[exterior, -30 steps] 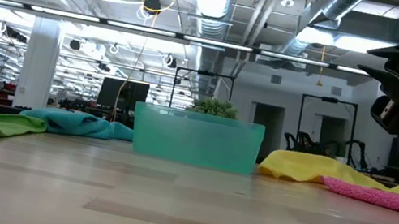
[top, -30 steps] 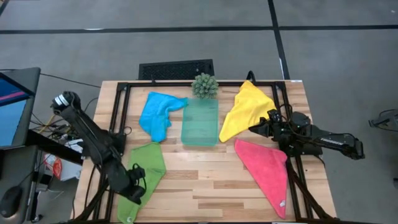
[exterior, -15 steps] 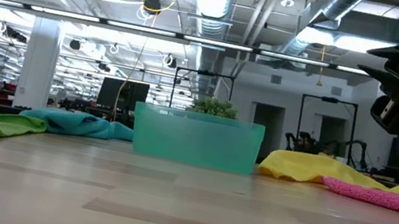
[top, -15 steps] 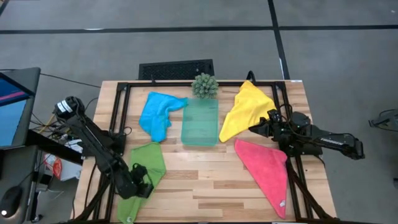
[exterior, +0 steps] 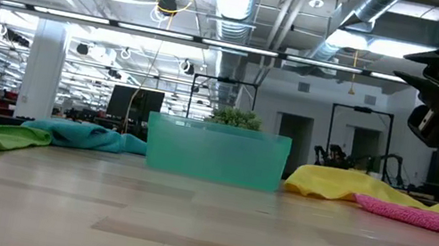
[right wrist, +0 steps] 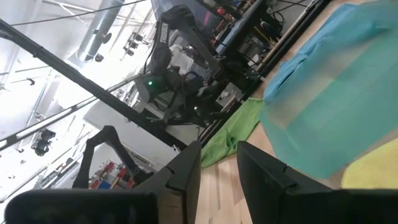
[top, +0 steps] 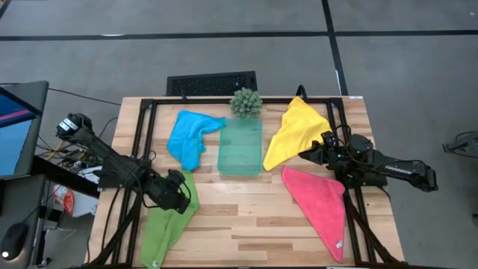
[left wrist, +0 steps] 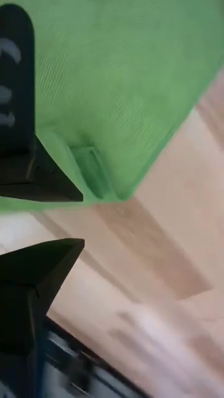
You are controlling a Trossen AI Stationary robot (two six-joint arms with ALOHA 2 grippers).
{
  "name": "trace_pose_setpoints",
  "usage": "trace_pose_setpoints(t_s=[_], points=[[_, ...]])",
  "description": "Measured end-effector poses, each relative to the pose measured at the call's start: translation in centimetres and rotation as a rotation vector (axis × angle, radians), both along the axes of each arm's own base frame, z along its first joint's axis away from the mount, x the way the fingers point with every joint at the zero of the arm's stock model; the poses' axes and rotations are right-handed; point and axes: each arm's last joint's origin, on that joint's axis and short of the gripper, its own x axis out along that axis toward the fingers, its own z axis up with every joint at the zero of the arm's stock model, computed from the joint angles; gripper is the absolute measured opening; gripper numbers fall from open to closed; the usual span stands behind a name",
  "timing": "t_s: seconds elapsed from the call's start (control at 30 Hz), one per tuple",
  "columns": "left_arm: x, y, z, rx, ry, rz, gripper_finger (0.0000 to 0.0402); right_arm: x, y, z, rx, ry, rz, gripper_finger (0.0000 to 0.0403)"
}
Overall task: Fold microfiber towels
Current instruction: Fold the green micro fiber cloth
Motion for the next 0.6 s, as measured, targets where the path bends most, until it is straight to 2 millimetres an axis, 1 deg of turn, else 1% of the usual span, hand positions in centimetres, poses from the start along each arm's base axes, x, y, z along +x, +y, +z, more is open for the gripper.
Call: trace_pose_setpoints(t_s=[0.07, 0.2, 0.3, 0.43, 0.5, 0.6], points=[[0.2, -0.1, 0.0, 0.014, -0.013, -0.114, 0.0103, 0.0, 0.0, 0.0, 0.0, 0.0, 0.0, 0.0128], [0.2, 0.0, -0.1, 0.053, -0.016, -0.223, 0.0136, 0.0, 0.0, 0.0, 0.0, 0.001, 0.0, 0.0128], [-0.1, 0.2, -0.3, 0.099, 0.01, -0.268, 0.0172, 0.0, 0.0, 0.0, 0.0, 0.0, 0.0, 0.0128], [-0.8, 0.7, -0.7, 0.165, 0.096, -0.287, 0.0211, 0.0, 0.0, 0.0, 0.0, 0.0, 0.0, 0.0128], [-1.1, 0.9, -0.8, 0.191, 0.126, -0.293, 0.0223, 0.0, 0.0, 0.0, 0.0, 0.0, 0.0, 0.0128], [-1.1, 0.9, -0.8, 0.223, 0.117, -0.332, 0.023, 0.0, 0.0, 0.0, 0.0, 0.001, 0.0, 0.0128]])
